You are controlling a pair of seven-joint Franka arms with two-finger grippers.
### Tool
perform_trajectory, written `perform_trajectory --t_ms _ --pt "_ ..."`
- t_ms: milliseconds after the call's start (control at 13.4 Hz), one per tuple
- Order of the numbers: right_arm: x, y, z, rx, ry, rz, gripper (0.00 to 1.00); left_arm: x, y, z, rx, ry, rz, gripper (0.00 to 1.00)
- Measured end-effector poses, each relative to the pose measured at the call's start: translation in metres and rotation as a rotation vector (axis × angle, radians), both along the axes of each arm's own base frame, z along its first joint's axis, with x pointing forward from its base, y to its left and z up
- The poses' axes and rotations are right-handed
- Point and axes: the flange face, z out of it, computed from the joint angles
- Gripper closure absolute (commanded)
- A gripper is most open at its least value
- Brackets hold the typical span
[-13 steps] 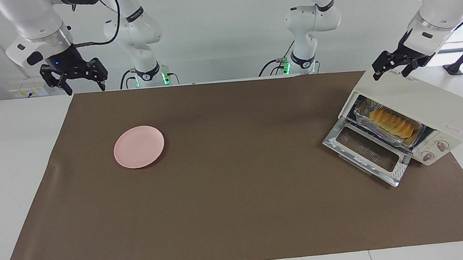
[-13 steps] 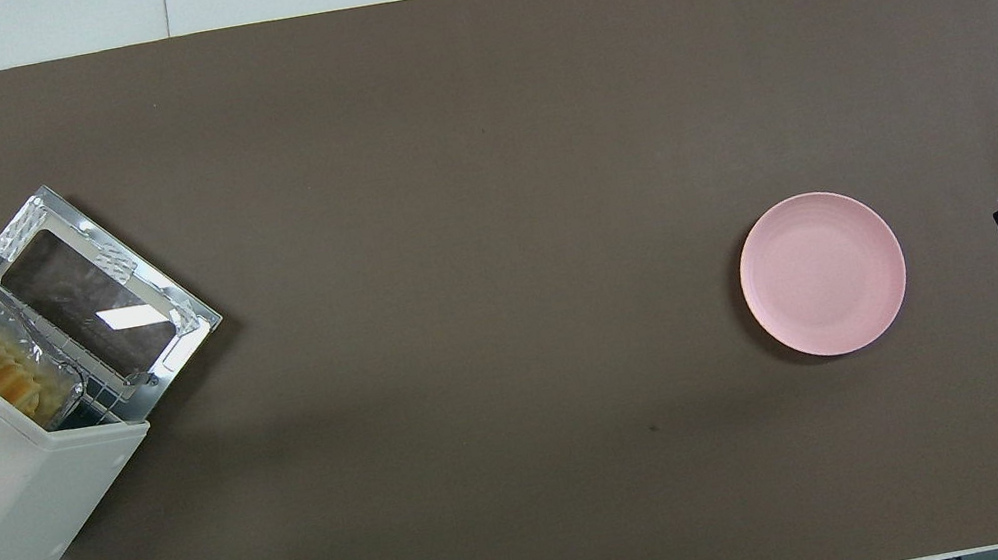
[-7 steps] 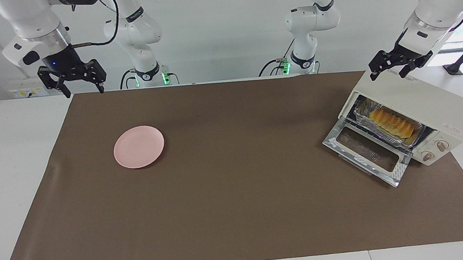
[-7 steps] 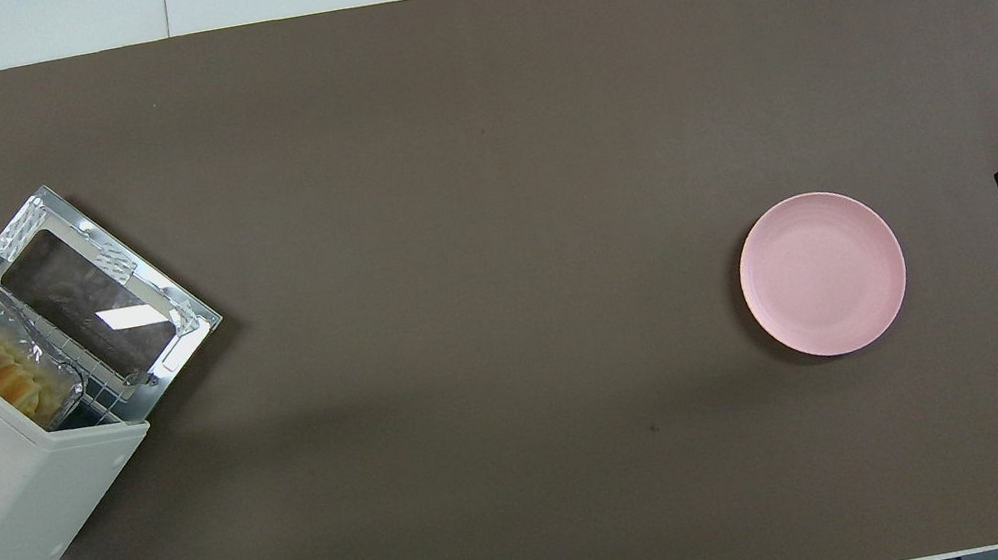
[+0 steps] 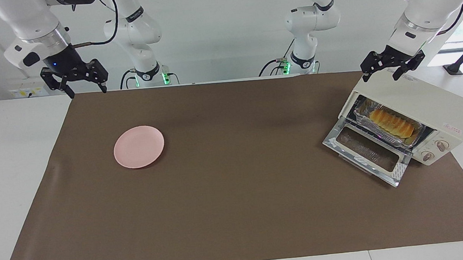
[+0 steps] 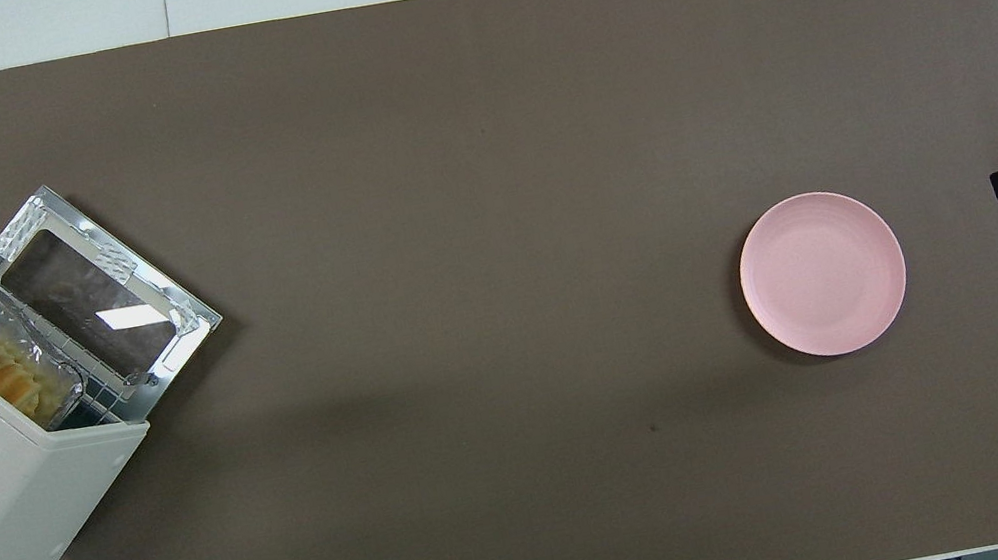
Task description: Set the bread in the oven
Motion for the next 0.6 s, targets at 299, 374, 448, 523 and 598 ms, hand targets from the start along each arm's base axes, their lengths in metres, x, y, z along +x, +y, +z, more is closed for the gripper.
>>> perform_trajectory --t_ms 299,374,448,523,598 --pt "-0.0002 0.0003 -0.0002 0.0 0.002 0.001 0.0 0.0013 -0.0114 0.0013 -0.019 -0.016 0.004 0.0" --pt "-0.0003 0.0003 -0.0004 0.0 0.003 0.001 0.0 0.0014 -0.0111 0.0014 -0.02 -0.016 0.005 0.0" --pt "-0.0003 0.0003 -0.0004 0.0 0.003 0.001 0.0 0.0016 -0.0099 0.0015 -0.02 -0.018 0.008 0.0" --pt "-0.0003 0.0003 -0.0005 0.0 0.003 0.001 0.0 0.0019 -0.0082 0.0017 -0.02 -0.02 0.012 0.0" --pt "-0.0003 0.0003 -0.0005 0.0 0.003 0.001 0.0 0.0023 -0.0064 0.0019 -0.021 -0.022 0.015 0.0"
